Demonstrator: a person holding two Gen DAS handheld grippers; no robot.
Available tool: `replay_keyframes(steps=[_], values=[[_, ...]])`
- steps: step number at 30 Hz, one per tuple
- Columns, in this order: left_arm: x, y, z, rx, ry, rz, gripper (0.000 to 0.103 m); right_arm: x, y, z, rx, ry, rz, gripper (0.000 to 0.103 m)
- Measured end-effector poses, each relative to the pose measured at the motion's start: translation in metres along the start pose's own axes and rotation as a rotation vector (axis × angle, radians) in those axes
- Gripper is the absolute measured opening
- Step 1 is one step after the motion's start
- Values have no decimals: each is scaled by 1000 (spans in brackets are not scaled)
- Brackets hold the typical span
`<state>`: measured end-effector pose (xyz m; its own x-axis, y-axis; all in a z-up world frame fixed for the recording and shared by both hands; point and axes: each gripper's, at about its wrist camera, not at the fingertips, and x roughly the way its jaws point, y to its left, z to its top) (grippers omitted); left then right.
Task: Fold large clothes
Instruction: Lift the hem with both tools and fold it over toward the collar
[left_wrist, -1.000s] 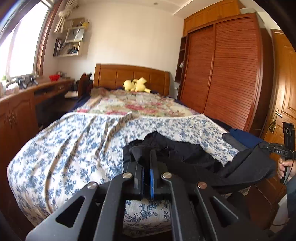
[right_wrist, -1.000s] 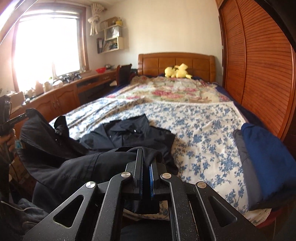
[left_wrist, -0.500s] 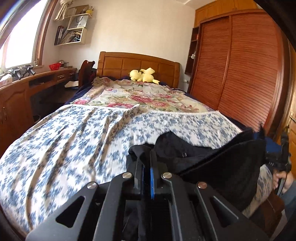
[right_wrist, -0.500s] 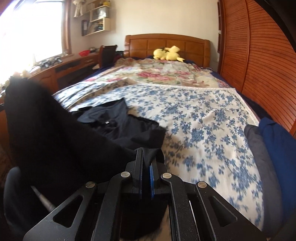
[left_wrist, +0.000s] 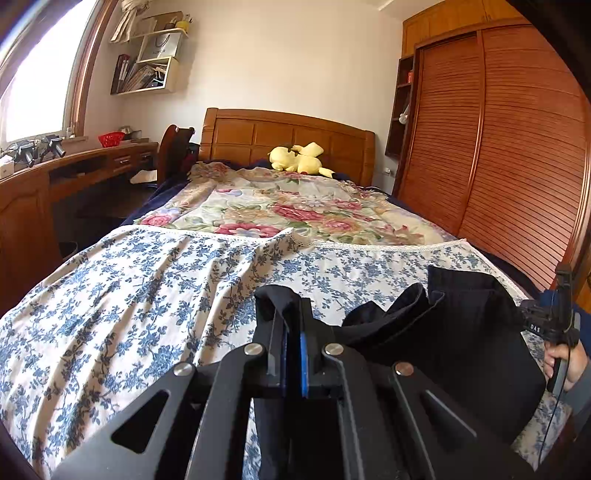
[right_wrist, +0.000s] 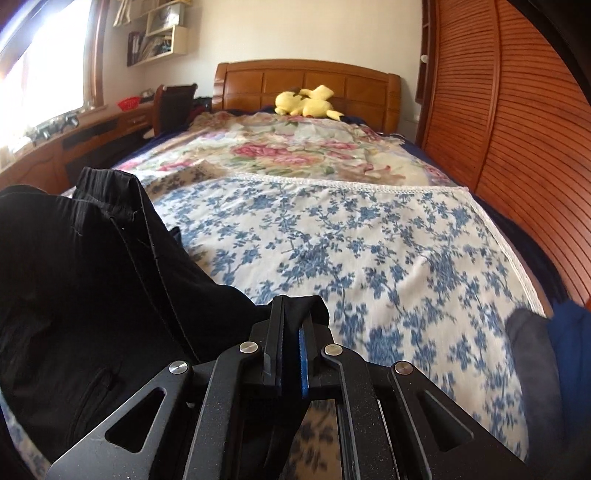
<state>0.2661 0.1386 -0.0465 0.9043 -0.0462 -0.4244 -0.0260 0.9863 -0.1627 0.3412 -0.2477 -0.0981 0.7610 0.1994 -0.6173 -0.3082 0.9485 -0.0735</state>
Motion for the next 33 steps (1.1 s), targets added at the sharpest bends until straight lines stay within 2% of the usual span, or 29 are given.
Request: replay_keyframes(steps=[11, 21, 28, 31, 33], values=[[31, 12, -1, 10, 24, 19, 3, 59, 8, 22, 3, 36, -29, 3], [32, 11, -6, 13, 48, -11, 4, 80, 20, 25, 1, 49, -65, 3], [30, 8, -8, 8, 73, -51, 14, 80, 18, 32, 38, 28, -89, 3], [33, 2, -13, 23, 91, -68, 22, 93, 17, 32, 45, 76, -102, 3], [36, -3, -16, 38, 107, -80, 24, 100, 17, 31, 44, 111, -104, 3]])
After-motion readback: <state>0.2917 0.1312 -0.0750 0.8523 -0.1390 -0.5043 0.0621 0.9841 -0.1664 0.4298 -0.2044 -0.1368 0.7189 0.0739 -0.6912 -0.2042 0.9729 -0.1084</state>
